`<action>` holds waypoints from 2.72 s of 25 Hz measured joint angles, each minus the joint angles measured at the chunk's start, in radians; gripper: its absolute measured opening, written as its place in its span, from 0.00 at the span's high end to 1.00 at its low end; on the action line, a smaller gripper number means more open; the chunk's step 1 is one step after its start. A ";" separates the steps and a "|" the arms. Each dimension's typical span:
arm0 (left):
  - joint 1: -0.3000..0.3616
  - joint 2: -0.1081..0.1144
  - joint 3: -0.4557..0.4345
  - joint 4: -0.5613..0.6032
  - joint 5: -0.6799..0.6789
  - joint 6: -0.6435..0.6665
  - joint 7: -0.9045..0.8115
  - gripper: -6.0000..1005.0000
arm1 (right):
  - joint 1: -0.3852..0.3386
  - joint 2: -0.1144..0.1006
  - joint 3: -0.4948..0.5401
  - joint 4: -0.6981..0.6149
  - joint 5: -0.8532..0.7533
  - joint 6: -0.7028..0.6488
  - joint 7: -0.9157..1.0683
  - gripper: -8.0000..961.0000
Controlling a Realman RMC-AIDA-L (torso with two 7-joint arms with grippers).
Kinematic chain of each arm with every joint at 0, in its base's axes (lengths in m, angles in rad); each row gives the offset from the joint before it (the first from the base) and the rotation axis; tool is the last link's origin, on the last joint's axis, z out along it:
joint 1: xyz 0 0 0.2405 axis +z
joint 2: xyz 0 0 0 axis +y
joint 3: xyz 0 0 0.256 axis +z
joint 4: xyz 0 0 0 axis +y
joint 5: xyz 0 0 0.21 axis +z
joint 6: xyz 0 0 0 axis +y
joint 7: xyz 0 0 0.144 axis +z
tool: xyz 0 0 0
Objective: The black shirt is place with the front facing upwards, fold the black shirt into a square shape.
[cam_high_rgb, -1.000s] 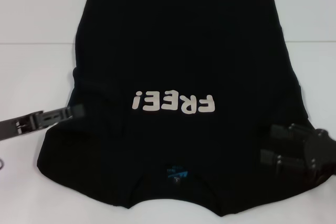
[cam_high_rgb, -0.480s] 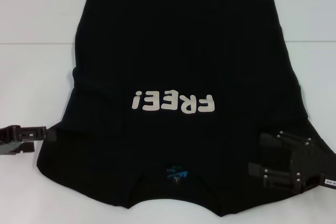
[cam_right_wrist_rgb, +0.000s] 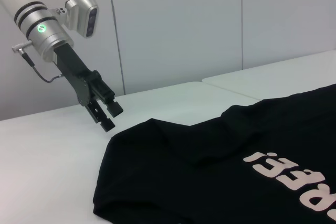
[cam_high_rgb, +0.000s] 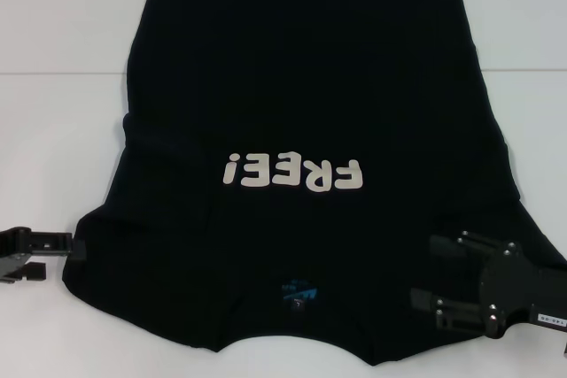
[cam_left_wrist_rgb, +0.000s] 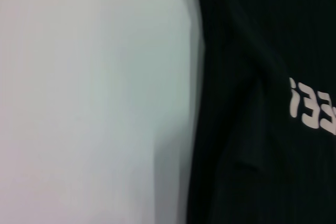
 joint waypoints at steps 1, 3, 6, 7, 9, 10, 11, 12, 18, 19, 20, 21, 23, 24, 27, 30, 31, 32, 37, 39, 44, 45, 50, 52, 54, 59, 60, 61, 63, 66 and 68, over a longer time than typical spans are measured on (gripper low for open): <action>0.000 -0.001 0.002 -0.003 0.000 -0.005 0.002 0.12 | 0.001 0.000 -0.001 0.000 0.000 0.002 0.000 0.14; 0.000 -0.003 0.007 -0.013 0.001 -0.018 0.006 0.12 | 0.001 0.000 -0.002 0.000 0.000 0.005 0.000 0.14; 0.000 -0.006 0.024 -0.038 0.002 -0.047 0.012 0.12 | 0.000 0.001 -0.002 0.000 0.000 0.005 -0.001 0.14; 0.000 -0.006 0.029 -0.045 0.002 -0.056 0.013 0.12 | 0.000 0.001 -0.002 0.000 0.000 0.004 -0.001 0.14; -0.001 -0.007 0.034 -0.052 0.002 -0.064 0.013 0.12 | -0.002 0.001 -0.003 0.000 0.000 0.001 -0.001 0.14; -0.002 -0.008 0.042 -0.063 -0.001 -0.075 0.013 0.12 | -0.003 0.001 -0.003 0.000 0.000 0.000 -0.001 0.14; -0.003 -0.008 0.043 -0.064 -0.002 -0.077 0.014 0.12 | -0.003 0.001 -0.003 0.000 0.000 0.000 -0.001 0.14; -0.004 -0.008 0.045 -0.064 -0.003 -0.078 0.014 0.12 | -0.004 0.001 -0.004 0.000 0.000 -0.001 -0.001 0.14; -0.008 -0.014 0.061 -0.075 -0.004 -0.094 0.014 0.12 | -0.002 0.001 -0.004 0.000 0.000 -0.002 0.003 0.14; -0.010 -0.014 0.065 -0.080 -0.004 -0.099 0.014 0.12 | -0.001 0.001 -0.004 0.000 0.000 -0.003 0.004 0.14; -0.011 -0.014 0.068 -0.083 -0.003 -0.102 0.014 0.12 | -0.001 0.001 -0.004 0.000 0.000 -0.003 0.005 0.14; -0.012 -0.014 0.071 -0.085 -0.003 -0.105 0.014 0.12 | -0.001 0.001 -0.004 0.000 0.000 -0.003 0.005 0.14; -0.012 -0.014 0.073 -0.085 -0.003 -0.107 0.014 0.12 | -0.001 0.000 -0.004 0.000 0.000 -0.005 0.005 0.14; -0.011 -0.014 0.072 -0.085 -0.003 -0.108 0.014 0.12 | -0.001 0.000 -0.004 0.000 0.000 -0.005 0.005 0.14; -0.012 -0.014 0.075 -0.086 -0.004 -0.109 0.014 0.12 | 0.001 0.000 -0.004 0.000 0.000 -0.006 0.006 0.14; -0.017 -0.013 0.081 -0.097 -0.007 -0.112 0.014 0.12 | 0.002 -0.001 -0.004 0.000 0.000 -0.007 0.006 0.14; -0.019 -0.013 0.082 -0.101 -0.009 -0.111 0.014 0.12 | 0.002 -0.001 -0.003 0.000 0.000 -0.007 0.006 0.14; -0.023 -0.014 0.083 -0.109 -0.013 -0.110 0.014 0.12 | 0.002 -0.001 -0.004 0.000 0.000 -0.007 0.007 0.14; -0.040 -0.017 0.084 -0.135 -0.022 -0.105 0.024 0.11 | 0.002 -0.001 -0.001 -0.002 0.000 -0.019 0.009 0.14; -0.043 -0.017 0.084 -0.139 -0.022 -0.105 0.025 0.12 | 0.002 -0.002 0.005 -0.004 0.001 -0.027 0.009 0.14; -0.045 -0.017 0.082 -0.140 -0.023 -0.105 0.026 0.12 | 0.001 -0.002 0.007 -0.008 0.004 -0.031 0.009 0.14; -0.045 -0.016 0.082 -0.140 -0.024 -0.105 0.026 0.12 | 0.001 -0.002 0.007 -0.008 0.004 -0.031 0.009 0.14; -0.056 -0.016 0.106 -0.138 -0.026 -0.110 0.023 0.12 | 0.002 -0.002 0.007 -0.008 0.006 -0.032 0.009 0.14; -0.057 -0.016 0.107 -0.132 -0.027 -0.111 0.019 0.15 | 0.001 -0.002 0.008 -0.009 0.006 -0.032 0.009 0.14; -0.056 -0.017 0.107 -0.124 -0.029 -0.114 0.018 0.18 | 0.001 -0.002 0.010 -0.011 0.007 -0.034 0.009 0.14; -0.051 -0.016 0.107 -0.120 -0.031 -0.123 0.018 0.47 | -0.002 -0.003 0.013 -0.013 0.008 -0.041 0.009 0.14; -0.050 -0.016 0.107 -0.120 -0.030 -0.126 0.018 0.51 | -0.002 -0.004 0.013 -0.013 0.008 -0.041 0.009 0.14; -0.050 -0.016 0.107 -0.120 -0.029 -0.128 0.017 0.54 | -0.002 -0.004 0.013 -0.013 0.008 -0.042 0.009 0.15; -0.050 -0.016 0.107 -0.120 -0.027 -0.128 0.017 0.61 | -0.002 -0.004 0.013 -0.013 0.008 -0.044 0.009 0.15; -0.051 -0.016 0.108 -0.120 -0.026 -0.128 0.017 0.69 | -0.002 -0.004 0.013 -0.013 0.008 -0.045 0.009 0.15; -0.052 -0.016 0.109 -0.120 -0.025 -0.126 0.017 0.74 | -0.002 -0.004 0.014 -0.013 0.008 -0.046 0.009 0.15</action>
